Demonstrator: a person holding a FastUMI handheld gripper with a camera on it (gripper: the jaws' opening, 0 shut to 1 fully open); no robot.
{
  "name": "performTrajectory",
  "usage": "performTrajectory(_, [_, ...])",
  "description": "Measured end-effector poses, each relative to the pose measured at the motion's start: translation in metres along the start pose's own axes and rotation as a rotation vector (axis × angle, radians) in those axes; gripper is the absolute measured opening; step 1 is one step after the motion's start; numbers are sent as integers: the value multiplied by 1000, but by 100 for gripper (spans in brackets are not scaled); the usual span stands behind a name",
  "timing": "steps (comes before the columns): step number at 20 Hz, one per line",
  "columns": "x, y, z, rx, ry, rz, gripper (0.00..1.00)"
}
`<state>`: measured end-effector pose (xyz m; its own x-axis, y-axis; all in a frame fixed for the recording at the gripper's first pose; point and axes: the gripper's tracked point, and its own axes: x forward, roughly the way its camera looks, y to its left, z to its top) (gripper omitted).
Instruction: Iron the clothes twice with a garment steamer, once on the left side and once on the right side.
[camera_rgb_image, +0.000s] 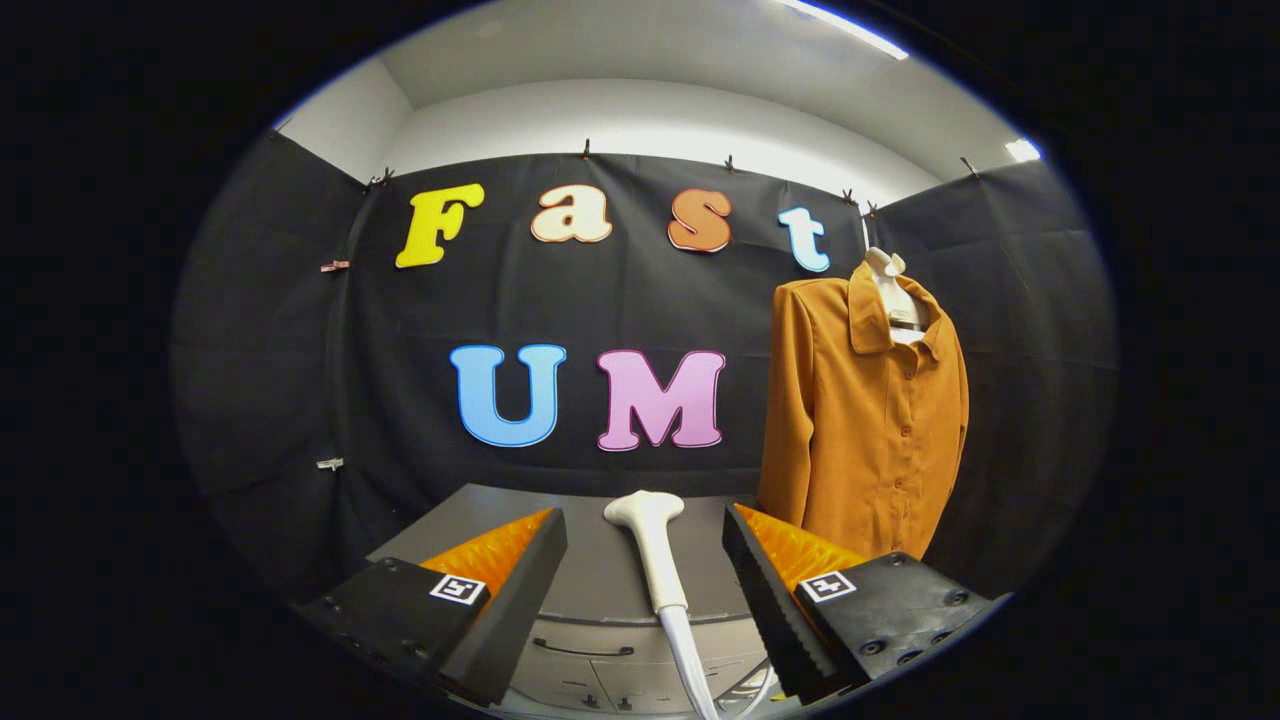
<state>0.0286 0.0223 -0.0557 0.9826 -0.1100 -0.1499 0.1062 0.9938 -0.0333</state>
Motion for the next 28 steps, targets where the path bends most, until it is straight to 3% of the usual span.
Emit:
performTrajectory(8, [78, -4, -41, -9, 136, 87, 98])
performTrajectory(16, [146, 1, -104, -18, 363, 145, 98])
performTrajectory(28, [191, -7, -160, -60, 604, 86, 97])
